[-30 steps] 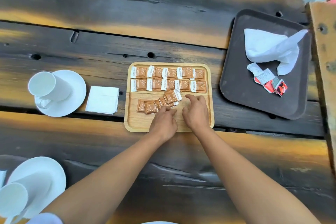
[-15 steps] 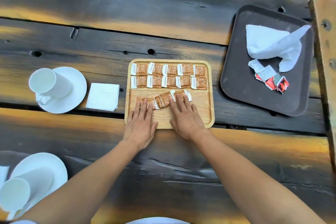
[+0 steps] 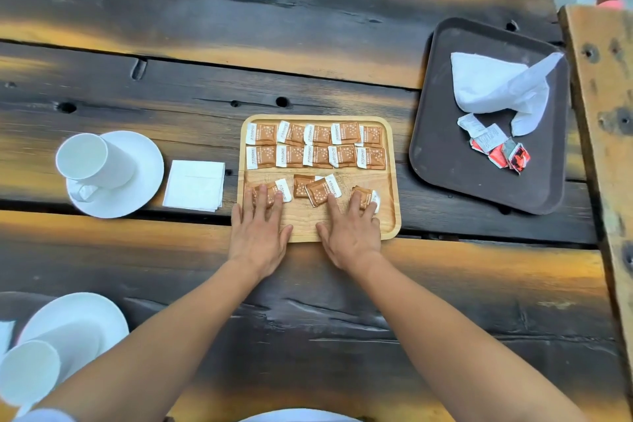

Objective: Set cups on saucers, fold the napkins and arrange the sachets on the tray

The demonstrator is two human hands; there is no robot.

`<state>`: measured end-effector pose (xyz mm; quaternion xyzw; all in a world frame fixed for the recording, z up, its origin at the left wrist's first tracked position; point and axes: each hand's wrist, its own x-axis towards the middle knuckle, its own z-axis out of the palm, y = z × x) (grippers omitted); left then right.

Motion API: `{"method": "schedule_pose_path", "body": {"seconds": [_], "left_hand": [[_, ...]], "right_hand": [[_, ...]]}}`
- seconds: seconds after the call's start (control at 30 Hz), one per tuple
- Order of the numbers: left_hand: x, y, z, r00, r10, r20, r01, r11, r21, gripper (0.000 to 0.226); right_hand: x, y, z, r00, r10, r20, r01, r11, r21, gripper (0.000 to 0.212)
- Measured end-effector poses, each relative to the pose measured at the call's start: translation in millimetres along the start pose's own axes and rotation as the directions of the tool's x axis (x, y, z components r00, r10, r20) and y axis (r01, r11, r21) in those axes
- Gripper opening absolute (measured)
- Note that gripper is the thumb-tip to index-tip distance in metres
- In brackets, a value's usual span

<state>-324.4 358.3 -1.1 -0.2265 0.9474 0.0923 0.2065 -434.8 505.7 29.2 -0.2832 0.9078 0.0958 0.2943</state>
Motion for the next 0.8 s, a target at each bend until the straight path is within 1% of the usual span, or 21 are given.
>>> {"method": "schedule_pose_path", "body": {"seconds": [0.1, 0.17, 0.27, 0.33, 0.43, 0.53, 0.63, 0.7, 0.8], "left_hand": [[9, 11, -3, 0.99, 0.138, -0.017, -0.138, 0.99, 0.025, 0.07], [16, 21, -4, 0.984, 0.18, 0.0, -0.18, 0.983, 0.014, 0.07], [22, 30, -3, 0.978, 0.203, 0.051, -0.204, 0.979, -0.002, 0.072], [21, 31, -3, 0.974, 0.216, 0.063, -0.217, 0.976, 0.011, 0.073], [17, 31, -4, 0.969, 0.241, 0.06, -0.242, 0.97, 0.009, 0.075], [15, 29, -8, 0.961, 0.266, 0.076, -0.263, 0.964, -0.045, 0.078], [12, 21, -14, 0.95, 0.305, 0.075, -0.299, 0.951, -0.074, 0.074], [5, 15, -16, 0.952, 0.306, 0.024, -0.303, 0.95, -0.073, 0.07], [-8, 14, -22, 0.959, 0.284, -0.019, -0.284, 0.954, -0.097, 0.057]], "right_hand": [[0, 0, -2, 1.0, 0.01, -0.019, -0.011, 1.0, -0.011, 0.069], [0, 4, -1, 0.999, -0.011, -0.034, 0.011, 1.0, -0.005, 0.068], [3, 13, 3, 0.995, -0.097, -0.013, 0.097, 0.995, 0.001, 0.069], [6, 20, 6, 0.992, -0.128, 0.011, 0.128, 0.992, -0.001, 0.071], [10, 28, 7, 0.99, -0.138, 0.027, 0.138, 0.99, 0.01, 0.071], [8, 31, 3, 0.988, -0.151, 0.041, 0.149, 0.988, 0.038, 0.072], [-2, 34, -3, 0.987, -0.157, 0.01, 0.157, 0.987, 0.03, 0.072], [-18, 38, -4, 0.992, -0.12, -0.048, 0.124, 0.989, 0.076, 0.066], [-49, 43, -2, 0.986, -0.031, -0.162, 0.065, 0.976, 0.206, 0.042]]}}
